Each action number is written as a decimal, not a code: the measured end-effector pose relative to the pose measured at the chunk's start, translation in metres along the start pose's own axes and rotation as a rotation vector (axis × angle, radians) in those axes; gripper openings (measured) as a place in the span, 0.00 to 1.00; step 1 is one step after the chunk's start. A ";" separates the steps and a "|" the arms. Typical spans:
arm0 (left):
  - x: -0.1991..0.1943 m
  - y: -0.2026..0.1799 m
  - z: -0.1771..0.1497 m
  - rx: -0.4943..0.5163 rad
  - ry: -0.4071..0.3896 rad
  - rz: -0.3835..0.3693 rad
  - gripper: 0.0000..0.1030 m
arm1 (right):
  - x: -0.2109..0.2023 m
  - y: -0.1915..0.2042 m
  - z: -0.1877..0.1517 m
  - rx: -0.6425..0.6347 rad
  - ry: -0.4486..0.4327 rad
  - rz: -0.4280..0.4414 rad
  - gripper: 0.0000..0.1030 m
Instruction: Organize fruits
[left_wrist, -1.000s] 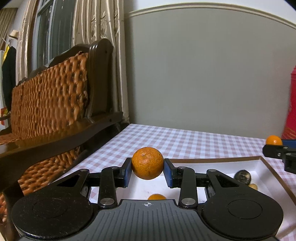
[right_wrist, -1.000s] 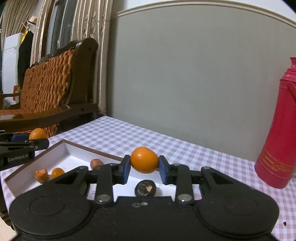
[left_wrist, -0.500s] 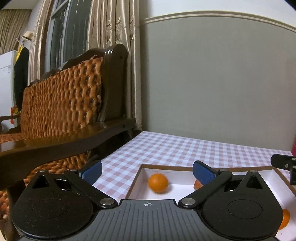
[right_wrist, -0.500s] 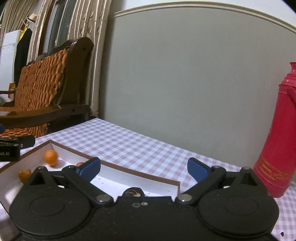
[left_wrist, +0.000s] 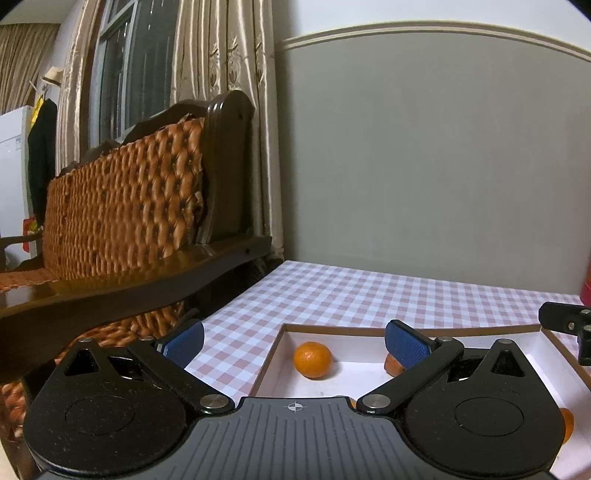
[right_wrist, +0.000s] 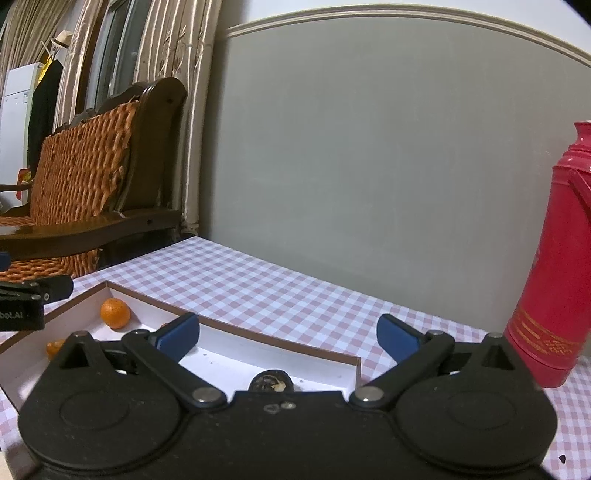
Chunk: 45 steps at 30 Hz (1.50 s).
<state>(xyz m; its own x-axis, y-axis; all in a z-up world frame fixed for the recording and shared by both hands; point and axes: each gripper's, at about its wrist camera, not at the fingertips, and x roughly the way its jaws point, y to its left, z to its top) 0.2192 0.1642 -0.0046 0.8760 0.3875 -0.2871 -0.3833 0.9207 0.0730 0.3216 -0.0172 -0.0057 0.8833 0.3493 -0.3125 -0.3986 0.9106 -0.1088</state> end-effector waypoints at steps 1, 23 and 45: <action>-0.002 -0.001 0.000 0.004 -0.004 0.002 1.00 | -0.002 0.000 0.000 0.000 0.001 0.001 0.94; -0.171 -0.006 0.004 0.036 -0.092 -0.127 1.00 | -0.169 0.007 0.006 0.004 -0.075 0.001 0.94; -0.240 -0.003 -0.073 0.058 -0.090 -0.205 1.00 | -0.238 -0.002 -0.099 0.110 -0.051 -0.126 0.94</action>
<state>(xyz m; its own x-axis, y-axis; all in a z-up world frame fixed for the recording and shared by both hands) -0.0111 0.0646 -0.0054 0.9575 0.1919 -0.2152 -0.1792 0.9808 0.0774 0.0879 -0.1235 -0.0249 0.9372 0.2389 -0.2543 -0.2568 0.9657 -0.0391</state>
